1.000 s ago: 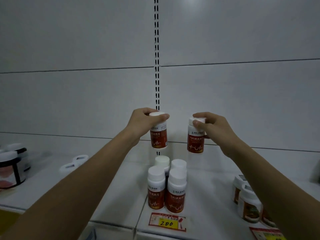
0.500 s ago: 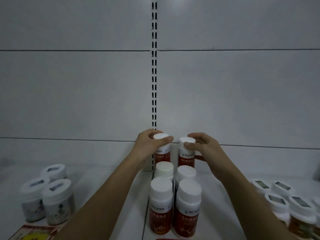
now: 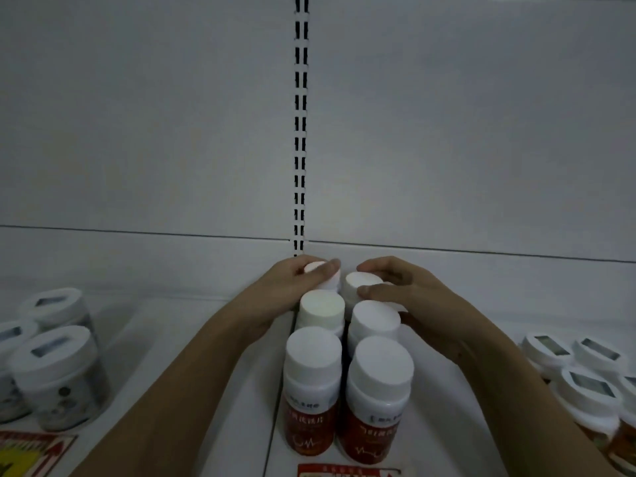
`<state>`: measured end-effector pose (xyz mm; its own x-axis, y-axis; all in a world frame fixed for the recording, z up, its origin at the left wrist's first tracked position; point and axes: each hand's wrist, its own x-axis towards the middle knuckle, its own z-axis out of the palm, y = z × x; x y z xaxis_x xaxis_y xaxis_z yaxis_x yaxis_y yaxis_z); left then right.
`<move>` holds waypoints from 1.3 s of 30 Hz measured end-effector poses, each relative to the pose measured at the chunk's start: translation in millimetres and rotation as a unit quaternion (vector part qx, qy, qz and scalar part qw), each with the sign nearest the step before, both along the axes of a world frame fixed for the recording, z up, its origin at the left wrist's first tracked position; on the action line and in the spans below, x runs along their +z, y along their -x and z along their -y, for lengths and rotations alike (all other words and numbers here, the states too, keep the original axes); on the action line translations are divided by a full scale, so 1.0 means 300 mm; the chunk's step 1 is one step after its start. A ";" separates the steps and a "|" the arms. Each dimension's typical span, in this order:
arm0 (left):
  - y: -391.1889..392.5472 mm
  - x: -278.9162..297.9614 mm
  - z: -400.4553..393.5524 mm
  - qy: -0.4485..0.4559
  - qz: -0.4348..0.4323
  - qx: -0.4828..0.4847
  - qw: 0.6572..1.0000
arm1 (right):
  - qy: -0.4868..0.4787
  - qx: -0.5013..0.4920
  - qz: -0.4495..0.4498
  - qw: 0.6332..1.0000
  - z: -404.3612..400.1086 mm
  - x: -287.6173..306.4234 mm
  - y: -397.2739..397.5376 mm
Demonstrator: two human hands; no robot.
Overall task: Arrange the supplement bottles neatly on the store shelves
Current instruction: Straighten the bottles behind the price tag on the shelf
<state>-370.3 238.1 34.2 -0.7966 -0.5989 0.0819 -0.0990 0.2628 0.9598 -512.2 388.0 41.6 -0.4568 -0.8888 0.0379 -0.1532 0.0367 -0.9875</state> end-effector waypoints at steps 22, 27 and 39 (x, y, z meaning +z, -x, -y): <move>-0.040 0.008 0.012 -0.014 0.071 -0.026 0.997 | -0.012 -0.029 -0.018 0.999 -0.005 -0.003 -0.014; -0.050 0.020 0.008 0.036 0.094 -0.024 0.995 | -0.035 -0.026 -0.024 0.999 -0.008 -0.009 -0.048; -0.074 0.465 -0.289 0.280 -0.003 0.023 0.960 | -0.012 -0.154 -0.316 0.936 -0.266 0.373 -0.107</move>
